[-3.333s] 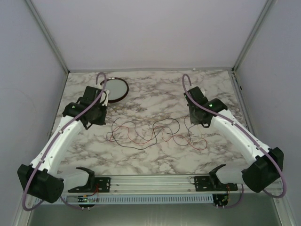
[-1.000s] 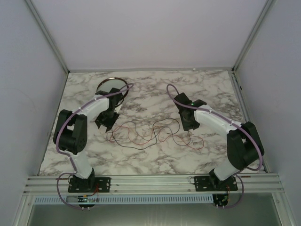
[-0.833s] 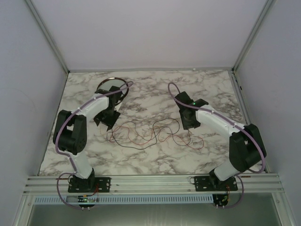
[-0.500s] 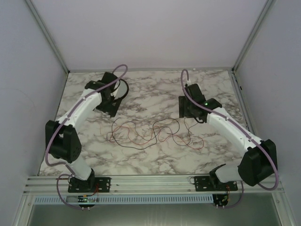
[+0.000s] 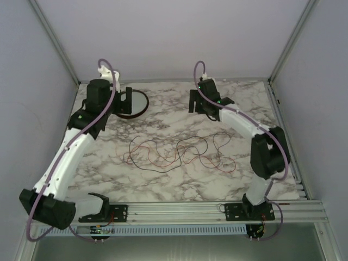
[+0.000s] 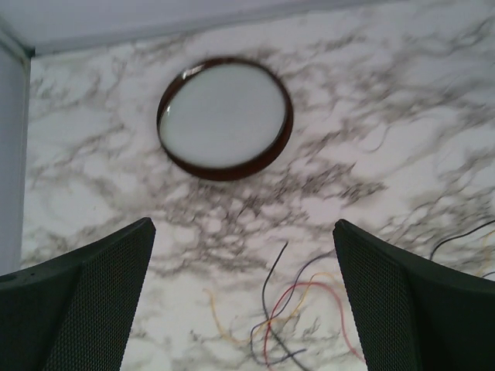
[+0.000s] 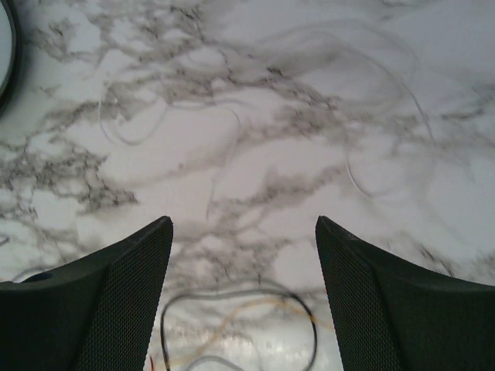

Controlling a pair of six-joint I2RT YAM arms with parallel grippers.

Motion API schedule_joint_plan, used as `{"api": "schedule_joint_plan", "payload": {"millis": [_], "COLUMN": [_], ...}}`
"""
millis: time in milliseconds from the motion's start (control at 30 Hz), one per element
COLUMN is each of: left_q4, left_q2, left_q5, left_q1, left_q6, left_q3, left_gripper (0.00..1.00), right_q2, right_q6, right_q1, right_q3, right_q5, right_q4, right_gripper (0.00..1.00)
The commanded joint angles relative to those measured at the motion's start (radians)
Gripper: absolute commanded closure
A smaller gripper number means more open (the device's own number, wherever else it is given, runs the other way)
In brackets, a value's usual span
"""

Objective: Zip-tie the wires
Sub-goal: Place the cable at the center of the board, then pick up the cable at the center of the board.

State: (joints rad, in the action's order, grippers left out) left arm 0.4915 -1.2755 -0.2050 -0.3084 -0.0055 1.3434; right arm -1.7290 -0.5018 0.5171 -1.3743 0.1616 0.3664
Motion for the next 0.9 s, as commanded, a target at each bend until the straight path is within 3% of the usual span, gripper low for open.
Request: {"api": "schedule_joint_plan", "payload": {"millis": [0,200,467,567,767,867], "left_q4": [-0.196,-0.262,-0.321,-0.325,-0.348,-0.393], "left_q2": [0.093,0.200,0.261,0.262,0.263,0.263], "left_q5": [0.104,0.161,0.206,0.214,0.241,0.295], "left_q1": [0.002,0.003,0.002,0.002,0.002,0.002], "left_q6": [-0.020,-0.019,-0.035,-0.040,-0.028,-0.029], "left_q3": [-0.048,-0.094,-0.109,-0.110,-0.139,-0.170], "left_gripper": [0.00,0.00,0.00,0.00,0.00,0.00], "right_q2": [-0.120,-0.269,-0.406,-0.435,-0.414,-0.371], "right_q6": [-0.010,-0.044,-0.065,-0.063,-0.031,0.008], "right_q1": [-0.010,-0.007,-0.003,-0.003,0.009,0.020], "right_q3": [-0.124,-0.215,-0.276,-0.288,-0.312,-0.355], "right_q5": [-0.068,-0.109,-0.120,-0.128,-0.116,-0.087], "right_q4": [-0.064,-0.066,-0.063,-0.062,-0.042,0.010], "right_gripper": [0.26,0.28,0.45,0.56,0.98,1.00]}}
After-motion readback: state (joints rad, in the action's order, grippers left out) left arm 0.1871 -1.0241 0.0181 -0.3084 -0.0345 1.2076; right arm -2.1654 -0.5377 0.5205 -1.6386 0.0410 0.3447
